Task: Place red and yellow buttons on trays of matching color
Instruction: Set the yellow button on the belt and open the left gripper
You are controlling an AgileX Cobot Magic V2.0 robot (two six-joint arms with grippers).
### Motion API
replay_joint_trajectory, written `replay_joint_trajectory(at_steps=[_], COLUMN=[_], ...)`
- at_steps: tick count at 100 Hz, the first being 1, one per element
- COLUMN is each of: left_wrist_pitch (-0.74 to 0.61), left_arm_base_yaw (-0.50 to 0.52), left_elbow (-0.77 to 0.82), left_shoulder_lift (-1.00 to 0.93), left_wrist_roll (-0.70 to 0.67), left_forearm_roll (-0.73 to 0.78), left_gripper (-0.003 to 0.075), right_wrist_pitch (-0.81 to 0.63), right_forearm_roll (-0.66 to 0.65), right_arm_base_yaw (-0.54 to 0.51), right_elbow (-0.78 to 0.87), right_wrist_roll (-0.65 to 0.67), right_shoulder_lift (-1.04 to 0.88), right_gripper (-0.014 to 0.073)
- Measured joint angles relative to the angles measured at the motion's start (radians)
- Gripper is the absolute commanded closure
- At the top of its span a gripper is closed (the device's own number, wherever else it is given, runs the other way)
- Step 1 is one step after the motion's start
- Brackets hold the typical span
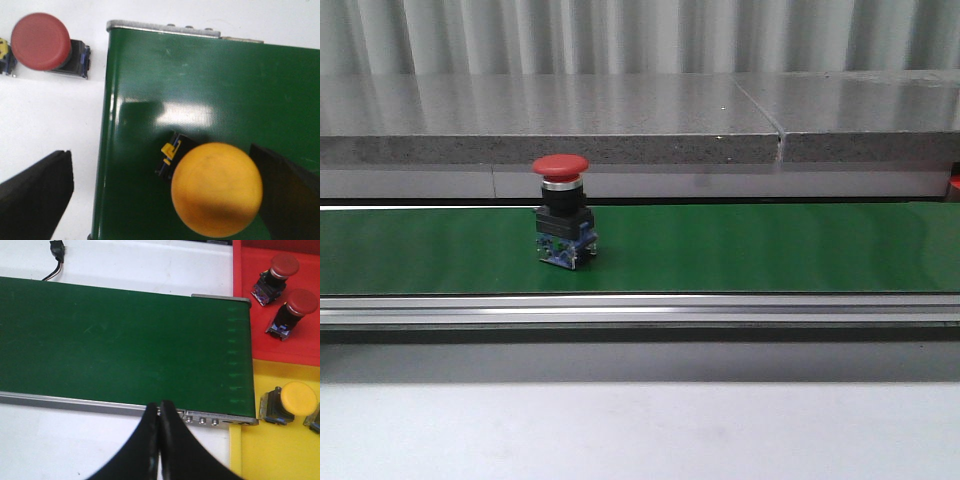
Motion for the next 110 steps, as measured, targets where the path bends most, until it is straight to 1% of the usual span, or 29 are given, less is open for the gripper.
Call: replay_joint_trajectory(at_steps=[21,35,67,91,96,100,103,110], left_wrist_pitch=[-0.050,-0.119,-0.286,-0.326,-0.327,-0.331,-0.334,-0.336], left_arm_base_yaw=[-0.065,-0.101,-0.163,-0.180,-0.180,-0.180,-0.180,-0.180], left_elbow=[0.000,0.047,0.297,0.457,0.483,0.503,0.515,0.543], left_shoulder_lift=[-0.090,-0.201,-0.583,-0.837,-0.883,-0.922,-0.945,-0.997], left_wrist_roll=[0.013,0.027,0.037,0.038,0.038,0.038,0.038,0.038], left_forearm_roll=[0.000,-0.002,-0.003,-0.005,-0.009,-0.012,-0.015,-0.018], left_gripper=[0.0080,0.0080,0.0080,0.0085,0.0104,0.0134,0.0162,0.0255], right_wrist_pitch=[0.000,0.000,0.000,0.000,0.000,0.000,0.000,0.000], right_forearm_roll=[0.000,0.000,0.000,0.000,0.000,0.000,0.000,0.000], right_arm_base_yaw=[0.000,0.000,0.000,0.000,0.000,0.000,0.000,0.000], right_elbow=[0.000,0.000,0.000,0.000,0.000,0.000,0.000,0.000], right_wrist_roll=[0.000,0.000,0.000,0.000,0.000,0.000,0.000,0.000], right_shoulder_lift=[0.000,0.000,0.000,0.000,0.000,0.000,0.000,0.000], right_gripper=[0.0661,0.0661,0.0661,0.0661,0.0661,0.0661,0.0661,0.0661])
